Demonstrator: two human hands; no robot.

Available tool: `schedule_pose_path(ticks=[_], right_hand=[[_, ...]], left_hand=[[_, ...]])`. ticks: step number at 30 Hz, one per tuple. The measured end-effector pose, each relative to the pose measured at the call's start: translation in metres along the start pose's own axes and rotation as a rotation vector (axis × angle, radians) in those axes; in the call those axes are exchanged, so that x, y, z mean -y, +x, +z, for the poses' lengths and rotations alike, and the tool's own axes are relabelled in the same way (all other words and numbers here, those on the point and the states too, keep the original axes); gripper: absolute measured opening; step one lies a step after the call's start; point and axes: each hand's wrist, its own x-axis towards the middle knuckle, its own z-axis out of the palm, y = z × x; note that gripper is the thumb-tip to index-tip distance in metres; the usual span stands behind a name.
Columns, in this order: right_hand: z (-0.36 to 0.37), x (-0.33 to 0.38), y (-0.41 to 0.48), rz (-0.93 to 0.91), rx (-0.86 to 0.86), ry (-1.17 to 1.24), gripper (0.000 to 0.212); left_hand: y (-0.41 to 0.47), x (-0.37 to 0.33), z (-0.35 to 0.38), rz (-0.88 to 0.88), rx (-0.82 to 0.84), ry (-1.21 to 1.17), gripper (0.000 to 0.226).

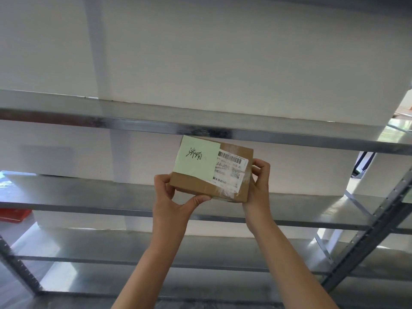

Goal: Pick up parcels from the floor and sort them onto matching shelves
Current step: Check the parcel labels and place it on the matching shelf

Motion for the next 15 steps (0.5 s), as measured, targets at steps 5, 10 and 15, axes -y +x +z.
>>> schedule_pose_path(ticks=[5, 10, 15], right_hand=[[0.006, -0.003, -0.006, -0.021, 0.037, -0.049, 0.021], [0.001, -0.002, -0.006, 0.008, 0.015, -0.036, 0.025], [0.0, -0.001, -0.009, 0.023, 0.013, -0.015, 0.026]], left_hand=[[0.0, 0.001, 0.0, 0.018, -0.051, -0.056, 0.067], [0.003, 0.0, -0.007, 0.055, 0.02, -0.059, 0.058], [-0.003, -0.005, -0.014, 0.051, 0.058, -0.078, 0.023]])
